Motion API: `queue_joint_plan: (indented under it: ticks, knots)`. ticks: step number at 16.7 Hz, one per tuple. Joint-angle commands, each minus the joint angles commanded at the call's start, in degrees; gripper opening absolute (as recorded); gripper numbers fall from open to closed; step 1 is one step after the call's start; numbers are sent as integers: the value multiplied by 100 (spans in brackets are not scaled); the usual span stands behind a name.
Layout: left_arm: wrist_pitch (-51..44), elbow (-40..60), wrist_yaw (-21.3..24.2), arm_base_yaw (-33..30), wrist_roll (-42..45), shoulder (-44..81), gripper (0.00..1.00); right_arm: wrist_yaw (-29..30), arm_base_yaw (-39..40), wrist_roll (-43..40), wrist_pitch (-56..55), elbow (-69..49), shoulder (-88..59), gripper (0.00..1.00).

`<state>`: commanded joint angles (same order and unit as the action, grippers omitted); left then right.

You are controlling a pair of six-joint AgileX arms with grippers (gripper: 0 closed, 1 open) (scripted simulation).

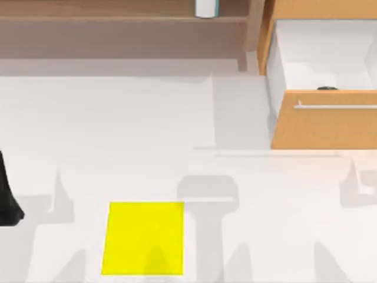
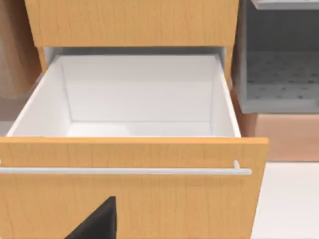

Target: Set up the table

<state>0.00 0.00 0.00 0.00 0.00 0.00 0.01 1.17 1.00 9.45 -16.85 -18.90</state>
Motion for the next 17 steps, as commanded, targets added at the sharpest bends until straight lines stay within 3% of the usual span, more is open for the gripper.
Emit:
queue_joint_plan:
  ticks: [17]
  knots:
    - [0,0,0,0,0,0,100,84,493,451,4364,-7827,-8738,100]
